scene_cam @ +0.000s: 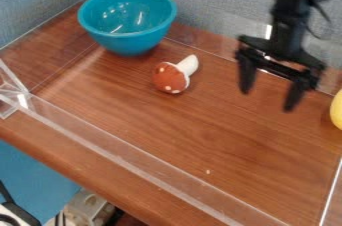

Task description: Put the yellow object in the blue bowl

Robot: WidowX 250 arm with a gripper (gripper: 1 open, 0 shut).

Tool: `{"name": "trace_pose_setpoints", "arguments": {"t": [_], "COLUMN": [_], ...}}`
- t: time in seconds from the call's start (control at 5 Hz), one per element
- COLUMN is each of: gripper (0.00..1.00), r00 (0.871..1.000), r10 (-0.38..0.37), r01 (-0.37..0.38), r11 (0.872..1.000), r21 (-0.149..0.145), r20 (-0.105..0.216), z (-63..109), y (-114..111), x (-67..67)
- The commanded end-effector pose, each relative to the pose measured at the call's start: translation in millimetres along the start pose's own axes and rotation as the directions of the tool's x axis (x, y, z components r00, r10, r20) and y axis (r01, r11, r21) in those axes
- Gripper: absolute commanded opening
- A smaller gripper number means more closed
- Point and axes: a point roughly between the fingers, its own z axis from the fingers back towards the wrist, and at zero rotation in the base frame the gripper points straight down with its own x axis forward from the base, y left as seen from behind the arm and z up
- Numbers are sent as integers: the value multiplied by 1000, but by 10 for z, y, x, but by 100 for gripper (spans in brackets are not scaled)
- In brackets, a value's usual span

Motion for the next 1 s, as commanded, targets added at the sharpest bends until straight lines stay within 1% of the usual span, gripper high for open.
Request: {"name": "trace_pose_setpoints", "arguments": {"t": [0.0, 0.2, 0.4, 0.6, 0.8], "gripper": [100, 100, 100, 100, 100], "r00": [996, 994, 990, 980, 972], "r10": [8, 16, 97, 170, 214], "r01": [-7, -15, -96, -170, -213], "r11": [1000, 1000, 995, 985, 977], "r21": [-12, -10, -13, -14, -12], "r20": [91, 104, 105, 107, 100], "z": [267, 326, 207, 98, -100], "y": [-315, -339, -319, -330, -313], "x": [325, 496, 655, 777, 869]}}
